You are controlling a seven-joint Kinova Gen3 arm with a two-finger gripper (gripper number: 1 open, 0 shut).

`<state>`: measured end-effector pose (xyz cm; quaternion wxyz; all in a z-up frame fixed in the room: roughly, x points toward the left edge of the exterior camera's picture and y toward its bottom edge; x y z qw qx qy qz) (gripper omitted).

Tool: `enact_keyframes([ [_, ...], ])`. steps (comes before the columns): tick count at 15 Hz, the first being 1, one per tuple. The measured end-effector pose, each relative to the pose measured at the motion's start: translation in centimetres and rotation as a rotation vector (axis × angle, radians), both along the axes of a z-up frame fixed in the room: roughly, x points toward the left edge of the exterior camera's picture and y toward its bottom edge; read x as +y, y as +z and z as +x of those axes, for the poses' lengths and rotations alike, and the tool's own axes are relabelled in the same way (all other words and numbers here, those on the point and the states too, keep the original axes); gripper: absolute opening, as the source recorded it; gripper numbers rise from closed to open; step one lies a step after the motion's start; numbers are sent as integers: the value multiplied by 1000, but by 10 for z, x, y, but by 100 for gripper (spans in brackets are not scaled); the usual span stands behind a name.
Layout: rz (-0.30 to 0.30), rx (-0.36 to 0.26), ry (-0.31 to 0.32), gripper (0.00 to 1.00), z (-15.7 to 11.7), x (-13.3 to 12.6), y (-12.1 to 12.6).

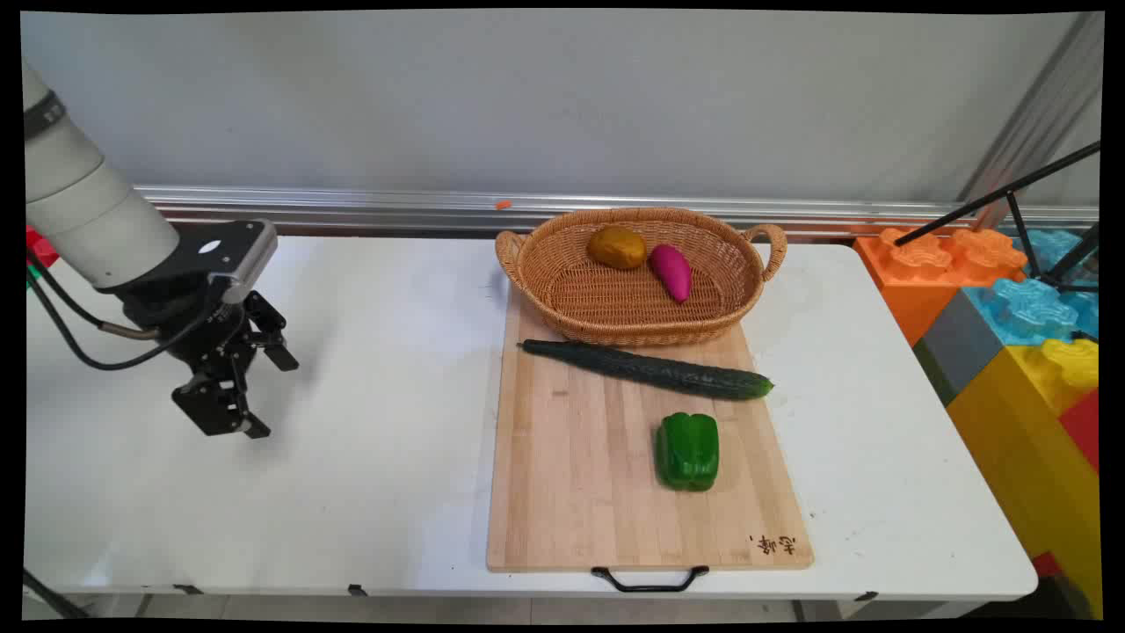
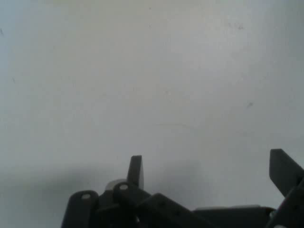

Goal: Pick up the potato from the vegetable basket

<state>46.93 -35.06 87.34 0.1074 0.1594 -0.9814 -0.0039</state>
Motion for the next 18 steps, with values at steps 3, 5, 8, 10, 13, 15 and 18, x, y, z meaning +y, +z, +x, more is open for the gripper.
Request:
enact_keyframes([
  [3, -26, 27, 26, 100, -12, -13, 3],
  [5, -54, 48, 52, 100, -26, -26, 9],
  [8, -126, 81, 77, 100, -64, -57, 26],
  [10, -177, 102, 82, 100, -89, -77, 39],
  [13, -265, 130, 88, 100, -126, -111, 58],
  [15, -309, 136, 82, 100, -143, -129, 64],
  [18, -377, 125, 48, 100, -165, -157, 65],
])
